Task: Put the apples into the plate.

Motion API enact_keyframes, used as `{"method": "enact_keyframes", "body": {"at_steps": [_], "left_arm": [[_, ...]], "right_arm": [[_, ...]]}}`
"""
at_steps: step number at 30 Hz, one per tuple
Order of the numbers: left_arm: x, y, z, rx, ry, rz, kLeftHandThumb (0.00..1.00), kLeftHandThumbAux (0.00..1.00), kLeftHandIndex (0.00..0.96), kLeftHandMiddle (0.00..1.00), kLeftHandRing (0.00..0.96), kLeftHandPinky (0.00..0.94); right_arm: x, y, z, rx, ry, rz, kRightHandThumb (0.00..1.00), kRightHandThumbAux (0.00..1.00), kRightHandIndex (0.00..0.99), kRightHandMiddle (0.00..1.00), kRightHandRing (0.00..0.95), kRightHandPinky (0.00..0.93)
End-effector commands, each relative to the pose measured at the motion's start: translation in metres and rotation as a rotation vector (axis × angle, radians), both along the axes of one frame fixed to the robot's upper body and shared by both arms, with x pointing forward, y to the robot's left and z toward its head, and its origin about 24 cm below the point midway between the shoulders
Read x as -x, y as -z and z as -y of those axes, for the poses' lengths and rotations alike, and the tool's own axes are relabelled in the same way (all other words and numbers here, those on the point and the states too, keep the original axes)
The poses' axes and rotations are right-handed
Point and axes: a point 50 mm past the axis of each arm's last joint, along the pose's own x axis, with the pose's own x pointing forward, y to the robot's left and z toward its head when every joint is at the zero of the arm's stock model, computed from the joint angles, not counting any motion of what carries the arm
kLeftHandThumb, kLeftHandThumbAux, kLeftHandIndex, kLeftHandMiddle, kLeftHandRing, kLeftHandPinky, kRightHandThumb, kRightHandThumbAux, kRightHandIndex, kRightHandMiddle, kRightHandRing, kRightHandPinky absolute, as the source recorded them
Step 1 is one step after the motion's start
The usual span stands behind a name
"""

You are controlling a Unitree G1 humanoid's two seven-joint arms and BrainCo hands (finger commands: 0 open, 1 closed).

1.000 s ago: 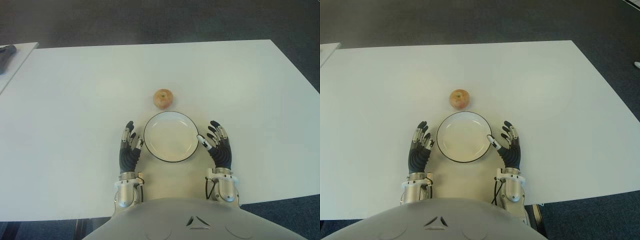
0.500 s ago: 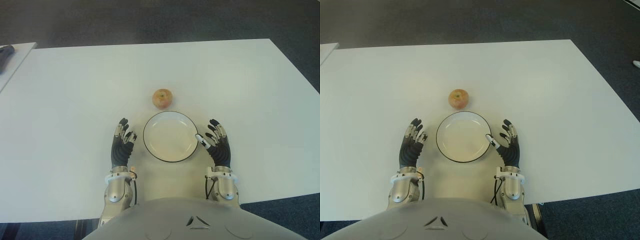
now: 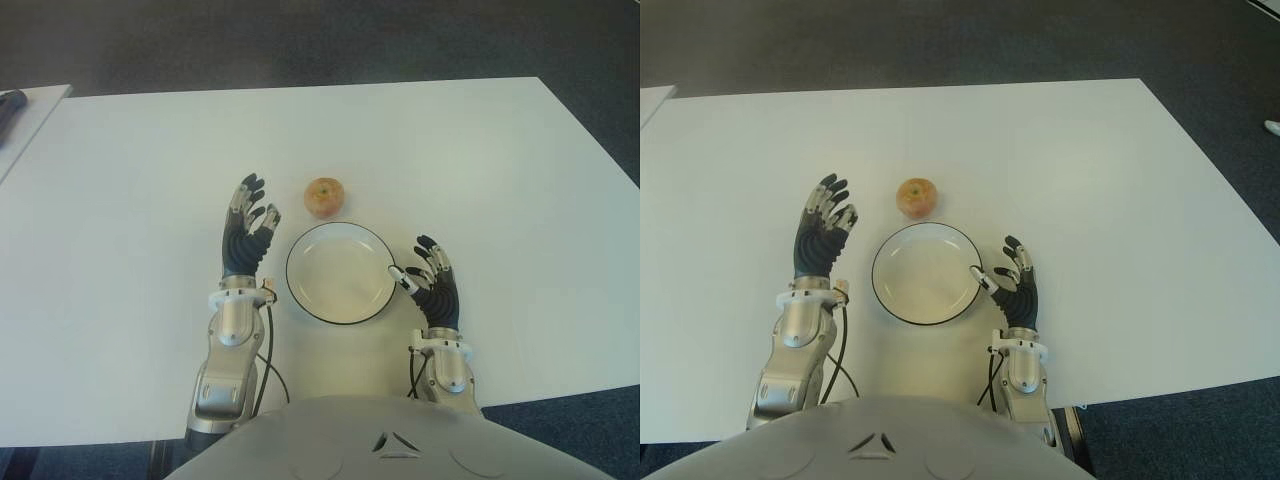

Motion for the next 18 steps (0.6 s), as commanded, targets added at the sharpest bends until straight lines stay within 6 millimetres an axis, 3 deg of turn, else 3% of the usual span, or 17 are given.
{"method": "enact_keyframes", "body": {"at_steps": [1, 4, 10, 18], "left_arm": [[-0.014, -0.010, -0.002, -0.202, 0.018, -0.020, 0.283, 0.616, 0.093, 0.140, 0.148, 0.192], [-0.026, -0.017, -0.005, -0.421, 0.038, -0.002, 0.276, 0.582, 0.088, 0.128, 0.135, 0.168], [-0.036, -0.023, -0.004, -0.700, 0.070, 0.002, 0.288, 0.491, 0.094, 0.093, 0.106, 0.157], [-0.056, -0.018, 0.006, -0.892, 0.144, 0.052, 0.306, 0.390, 0.125, 0.075, 0.097, 0.188]], "right_arm": [[0.008, 0.023, -0.004, -0.027, 0.012, -0.126, 0.448, 0.649, 0.148, 0.175, 0.149, 0.155], [0.007, 0.025, -0.005, -0.028, 0.010, -0.129, 0.443, 0.637, 0.147, 0.175, 0.146, 0.154], [0.005, 0.028, -0.006, -0.043, 0.009, -0.130, 0.446, 0.616, 0.149, 0.180, 0.148, 0.161], [0.001, 0.031, -0.008, -0.057, 0.001, -0.121, 0.460, 0.614, 0.147, 0.165, 0.126, 0.119]]}}
